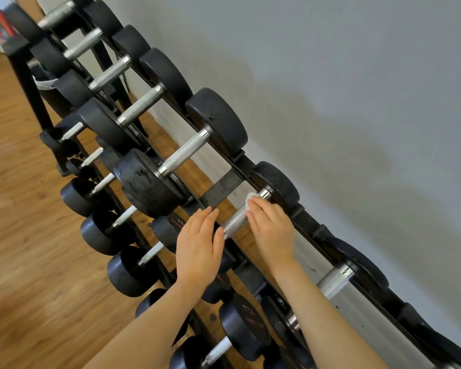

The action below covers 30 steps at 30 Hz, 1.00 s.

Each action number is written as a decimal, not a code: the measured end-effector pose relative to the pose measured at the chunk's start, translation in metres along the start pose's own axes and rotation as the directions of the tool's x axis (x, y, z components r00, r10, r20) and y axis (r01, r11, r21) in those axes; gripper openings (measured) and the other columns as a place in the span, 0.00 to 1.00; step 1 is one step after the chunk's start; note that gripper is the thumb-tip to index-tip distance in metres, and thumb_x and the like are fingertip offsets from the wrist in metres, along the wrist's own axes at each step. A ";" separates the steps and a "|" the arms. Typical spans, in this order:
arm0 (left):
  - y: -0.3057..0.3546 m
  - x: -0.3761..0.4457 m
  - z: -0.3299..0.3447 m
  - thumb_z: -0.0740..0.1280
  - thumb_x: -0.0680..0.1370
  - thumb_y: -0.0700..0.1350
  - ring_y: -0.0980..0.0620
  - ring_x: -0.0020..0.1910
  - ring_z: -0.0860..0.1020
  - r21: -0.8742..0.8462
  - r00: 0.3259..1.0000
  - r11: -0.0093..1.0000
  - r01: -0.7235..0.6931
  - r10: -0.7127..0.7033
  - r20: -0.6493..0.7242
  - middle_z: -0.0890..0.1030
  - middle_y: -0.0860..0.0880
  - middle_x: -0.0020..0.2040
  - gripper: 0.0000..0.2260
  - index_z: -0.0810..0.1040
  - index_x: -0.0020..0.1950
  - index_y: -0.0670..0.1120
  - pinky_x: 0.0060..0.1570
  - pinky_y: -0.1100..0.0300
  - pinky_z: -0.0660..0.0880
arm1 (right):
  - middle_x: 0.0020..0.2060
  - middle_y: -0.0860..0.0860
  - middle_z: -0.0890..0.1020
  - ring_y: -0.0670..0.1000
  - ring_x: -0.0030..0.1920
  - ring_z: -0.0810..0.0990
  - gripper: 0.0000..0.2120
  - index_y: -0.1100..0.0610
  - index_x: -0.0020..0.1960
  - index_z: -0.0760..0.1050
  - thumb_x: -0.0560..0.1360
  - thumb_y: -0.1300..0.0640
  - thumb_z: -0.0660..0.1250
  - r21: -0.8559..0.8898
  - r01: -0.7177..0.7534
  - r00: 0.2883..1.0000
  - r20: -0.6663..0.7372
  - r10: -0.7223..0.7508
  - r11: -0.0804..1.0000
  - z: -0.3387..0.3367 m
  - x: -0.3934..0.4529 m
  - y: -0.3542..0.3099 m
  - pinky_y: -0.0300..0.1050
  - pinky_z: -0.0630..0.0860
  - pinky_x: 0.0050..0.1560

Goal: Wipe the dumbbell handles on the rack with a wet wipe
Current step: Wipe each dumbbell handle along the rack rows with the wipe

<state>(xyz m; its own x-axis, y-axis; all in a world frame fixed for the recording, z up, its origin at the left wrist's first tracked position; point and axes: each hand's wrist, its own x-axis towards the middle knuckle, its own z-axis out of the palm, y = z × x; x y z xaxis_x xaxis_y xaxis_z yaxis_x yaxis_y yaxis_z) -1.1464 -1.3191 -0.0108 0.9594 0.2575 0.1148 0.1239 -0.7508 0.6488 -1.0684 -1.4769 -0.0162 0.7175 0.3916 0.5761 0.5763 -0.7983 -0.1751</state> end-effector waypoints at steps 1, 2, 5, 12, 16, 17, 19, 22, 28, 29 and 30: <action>0.000 0.000 0.000 0.49 0.81 0.56 0.48 0.72 0.70 -0.002 1.000 1.000 0.000 0.000 -0.003 0.75 0.48 0.70 0.26 0.74 0.71 0.45 0.71 0.46 0.66 | 0.54 0.56 0.83 0.51 0.47 0.82 0.14 0.63 0.59 0.80 0.76 0.58 0.69 0.015 0.002 1.000 0.019 -0.002 1.000 -0.001 -0.001 0.001 0.39 0.78 0.44; 0.000 0.000 0.000 0.50 0.81 0.56 0.48 0.72 0.70 -0.004 1.000 1.000 0.002 -0.002 -0.006 0.75 0.48 0.70 0.26 0.74 0.71 0.45 0.71 0.45 0.67 | 0.55 0.57 0.83 0.51 0.48 0.82 0.14 0.64 0.59 0.80 0.75 0.59 0.69 0.035 -0.020 0.999 0.037 0.018 0.999 0.000 -0.001 0.003 0.40 0.79 0.45; 0.001 0.000 0.000 0.50 0.82 0.56 0.48 0.71 0.70 -0.005 1.000 1.000 0.002 -0.002 -0.012 0.75 0.48 0.69 0.25 0.74 0.71 0.45 0.71 0.47 0.66 | 0.60 0.53 0.80 0.48 0.59 0.78 0.15 0.61 0.64 0.77 0.81 0.57 0.62 0.120 -0.232 0.972 0.071 0.225 0.965 0.006 0.000 0.010 0.44 0.77 0.59; 0.000 0.000 0.000 0.49 0.82 0.56 0.48 0.72 0.70 0.000 1.000 1.000 -0.003 0.003 -0.010 0.76 0.48 0.69 0.26 0.74 0.71 0.45 0.72 0.47 0.66 | 0.57 0.59 0.81 0.55 0.53 0.82 0.18 0.64 0.61 0.78 0.80 0.54 0.59 0.113 -0.139 0.988 0.078 0.131 0.984 -0.003 0.005 -0.003 0.45 0.82 0.49; 0.000 0.000 0.000 0.49 0.81 0.57 0.49 0.72 0.69 0.010 1.000 1.000 0.002 -0.002 -0.012 0.75 0.49 0.69 0.26 0.74 0.71 0.46 0.72 0.50 0.64 | 0.57 0.58 0.82 0.54 0.53 0.83 0.17 0.64 0.61 0.78 0.80 0.54 0.60 0.070 -0.178 0.981 0.091 0.171 0.982 -0.004 0.006 -0.003 0.42 0.80 0.48; 0.000 0.000 0.000 0.49 0.81 0.57 0.49 0.72 0.69 0.008 1.000 1.000 0.001 -0.001 -0.014 0.76 0.49 0.69 0.26 0.74 0.71 0.46 0.72 0.50 0.64 | 0.58 0.58 0.82 0.54 0.54 0.83 0.18 0.64 0.61 0.79 0.80 0.53 0.59 0.065 -0.111 0.990 0.100 0.104 0.992 -0.002 0.003 -0.004 0.41 0.79 0.49; 0.001 0.000 0.000 0.49 0.81 0.57 0.49 0.71 0.70 0.011 1.000 1.000 -0.001 0.001 -0.013 0.76 0.49 0.69 0.26 0.75 0.70 0.46 0.71 0.52 0.63 | 0.58 0.57 0.82 0.52 0.52 0.83 0.19 0.64 0.60 0.79 0.80 0.53 0.58 0.052 -0.012 0.993 0.121 0.006 0.999 -0.002 0.000 -0.001 0.39 0.79 0.48; 0.000 0.000 0.000 0.49 0.81 0.57 0.49 0.71 0.69 0.021 1.000 1.000 0.003 -0.002 -0.012 0.76 0.49 0.69 0.26 0.74 0.70 0.46 0.71 0.56 0.60 | 0.57 0.57 0.82 0.52 0.50 0.84 0.15 0.63 0.60 0.79 0.78 0.56 0.64 0.026 -0.082 0.991 0.110 0.079 0.996 -0.007 0.006 0.007 0.39 0.79 0.43; 0.001 0.000 -0.002 0.50 0.81 0.56 0.50 0.70 0.70 0.021 1.000 1.000 -0.004 0.004 -0.009 0.77 0.49 0.68 0.25 0.75 0.70 0.46 0.70 0.56 0.60 | 0.56 0.56 0.83 0.52 0.49 0.85 0.17 0.63 0.60 0.79 0.73 0.59 0.73 -0.017 -0.001 0.991 0.131 0.004 1.000 -0.012 0.013 0.012 0.40 0.81 0.38; 0.001 0.000 -0.002 0.50 0.81 0.56 0.49 0.70 0.70 0.018 1.000 1.000 -0.004 0.004 -0.009 0.77 0.49 0.68 0.25 0.75 0.70 0.46 0.70 0.55 0.61 | 0.56 0.55 0.83 0.53 0.47 0.85 0.17 0.63 0.60 0.79 0.73 0.59 0.73 -0.014 -0.027 0.991 0.133 0.029 1.000 -0.012 0.016 0.015 0.41 0.81 0.36; 0.001 0.000 -0.001 0.50 0.81 0.56 0.49 0.70 0.70 0.015 1.000 1.000 -0.003 0.004 -0.010 0.77 0.49 0.68 0.25 0.75 0.70 0.45 0.70 0.55 0.62 | 0.55 0.55 0.83 0.53 0.47 0.85 0.16 0.63 0.60 0.79 0.74 0.59 0.72 -0.012 -0.052 0.990 0.131 0.053 0.999 -0.013 0.017 0.017 0.42 0.81 0.36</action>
<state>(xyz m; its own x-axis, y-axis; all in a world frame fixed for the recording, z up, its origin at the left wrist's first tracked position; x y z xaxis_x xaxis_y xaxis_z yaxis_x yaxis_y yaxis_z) -1.1463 -1.3192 -0.0088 0.9573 0.2609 0.1245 0.1243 -0.7604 0.6374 -1.0514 -1.4894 0.0008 0.7921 0.4051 0.4566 0.5333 -0.8231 -0.1949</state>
